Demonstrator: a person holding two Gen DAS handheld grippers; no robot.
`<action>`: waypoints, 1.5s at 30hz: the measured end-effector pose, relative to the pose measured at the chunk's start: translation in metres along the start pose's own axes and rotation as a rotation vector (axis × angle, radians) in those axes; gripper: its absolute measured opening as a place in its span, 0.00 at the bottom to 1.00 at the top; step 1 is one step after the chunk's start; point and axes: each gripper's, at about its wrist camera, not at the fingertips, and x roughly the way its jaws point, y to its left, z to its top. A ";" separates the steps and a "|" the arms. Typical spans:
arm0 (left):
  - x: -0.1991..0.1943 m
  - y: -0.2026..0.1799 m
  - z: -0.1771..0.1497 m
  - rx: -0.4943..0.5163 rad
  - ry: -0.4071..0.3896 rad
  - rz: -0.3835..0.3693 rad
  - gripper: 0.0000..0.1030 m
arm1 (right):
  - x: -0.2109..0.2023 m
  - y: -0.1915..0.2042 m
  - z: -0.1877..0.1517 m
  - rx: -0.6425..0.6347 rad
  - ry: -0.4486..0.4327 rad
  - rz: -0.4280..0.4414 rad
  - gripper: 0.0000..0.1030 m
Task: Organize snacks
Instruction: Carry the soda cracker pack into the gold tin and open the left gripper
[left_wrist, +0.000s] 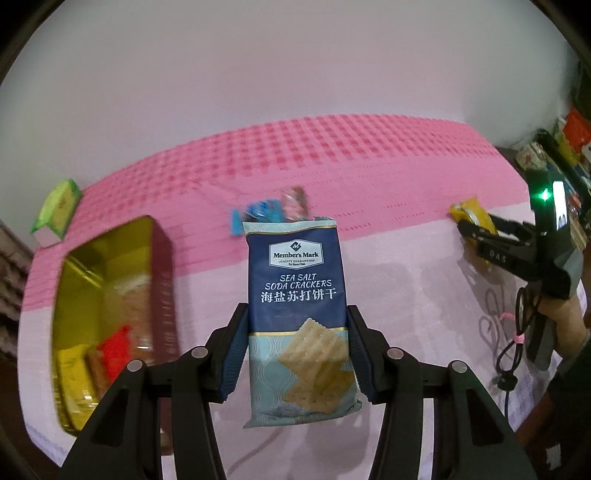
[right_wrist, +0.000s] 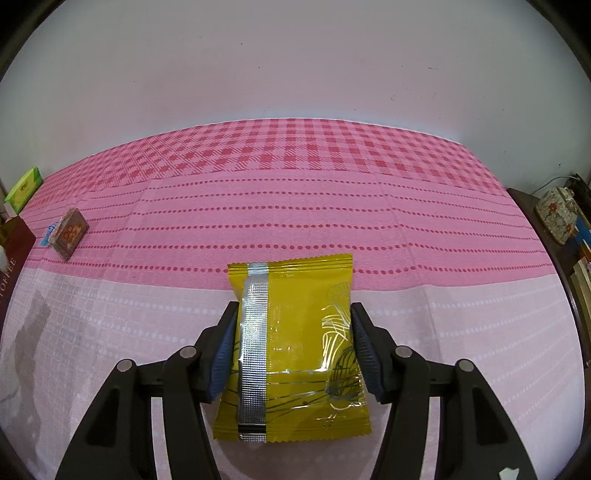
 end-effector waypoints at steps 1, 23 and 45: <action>-0.004 0.006 0.002 -0.002 -0.006 0.007 0.50 | 0.000 0.000 0.000 0.000 0.000 0.000 0.53; -0.012 0.165 -0.065 -0.201 0.121 0.144 0.50 | 0.000 0.000 0.000 0.000 0.000 -0.001 0.53; 0.009 0.159 -0.066 -0.237 0.160 0.082 0.53 | 0.001 -0.002 0.000 -0.002 0.001 -0.003 0.54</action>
